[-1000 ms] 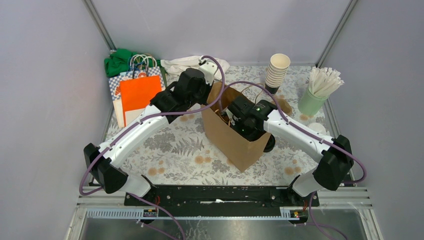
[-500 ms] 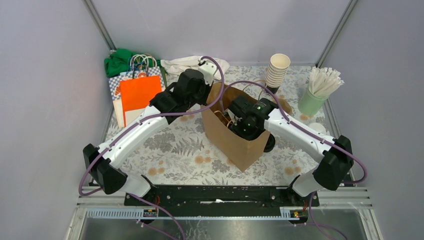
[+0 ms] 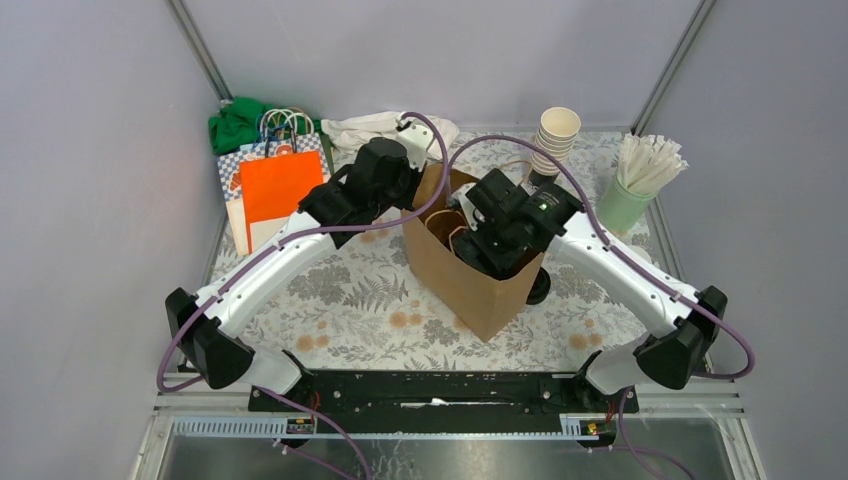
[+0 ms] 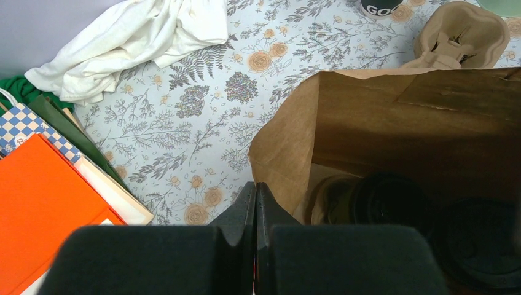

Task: Pack the takeout coffee
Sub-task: Place the coffee cup on the cup tray.

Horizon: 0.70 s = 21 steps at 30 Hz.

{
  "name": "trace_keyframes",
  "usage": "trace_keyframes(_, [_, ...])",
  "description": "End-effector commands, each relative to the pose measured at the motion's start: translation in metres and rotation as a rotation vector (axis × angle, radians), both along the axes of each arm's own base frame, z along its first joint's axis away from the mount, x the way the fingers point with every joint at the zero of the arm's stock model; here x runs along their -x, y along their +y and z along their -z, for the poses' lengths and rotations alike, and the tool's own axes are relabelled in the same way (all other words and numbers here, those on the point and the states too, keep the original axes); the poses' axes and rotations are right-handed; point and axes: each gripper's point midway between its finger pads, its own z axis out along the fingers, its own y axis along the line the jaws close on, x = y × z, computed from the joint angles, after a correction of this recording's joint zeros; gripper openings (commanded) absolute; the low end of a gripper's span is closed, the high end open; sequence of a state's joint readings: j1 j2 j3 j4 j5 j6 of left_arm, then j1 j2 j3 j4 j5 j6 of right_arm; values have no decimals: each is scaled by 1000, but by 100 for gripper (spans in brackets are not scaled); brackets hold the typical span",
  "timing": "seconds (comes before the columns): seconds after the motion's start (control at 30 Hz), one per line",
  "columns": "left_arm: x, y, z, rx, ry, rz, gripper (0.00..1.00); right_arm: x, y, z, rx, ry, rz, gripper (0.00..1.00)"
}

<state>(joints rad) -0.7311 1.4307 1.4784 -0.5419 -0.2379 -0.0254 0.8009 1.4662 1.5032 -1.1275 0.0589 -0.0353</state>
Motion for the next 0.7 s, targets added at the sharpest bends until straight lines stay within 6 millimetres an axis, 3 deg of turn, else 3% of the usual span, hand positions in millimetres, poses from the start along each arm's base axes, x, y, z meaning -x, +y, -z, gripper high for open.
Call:
trace_keyframes(0.0, [1, 2, -16, 35, -49, 7, 0, -7, 5, -39, -101, -104, -20, 97])
trace_keyframes(0.5, [3, 4, -14, 33, -44, 7, 0, -21, 14, -93, -238, -287, -44, 100])
trace_keyframes(0.67, [3, 3, -15, 39, -43, 9, 0, -38, 19, -129, -349, -461, -33, 100])
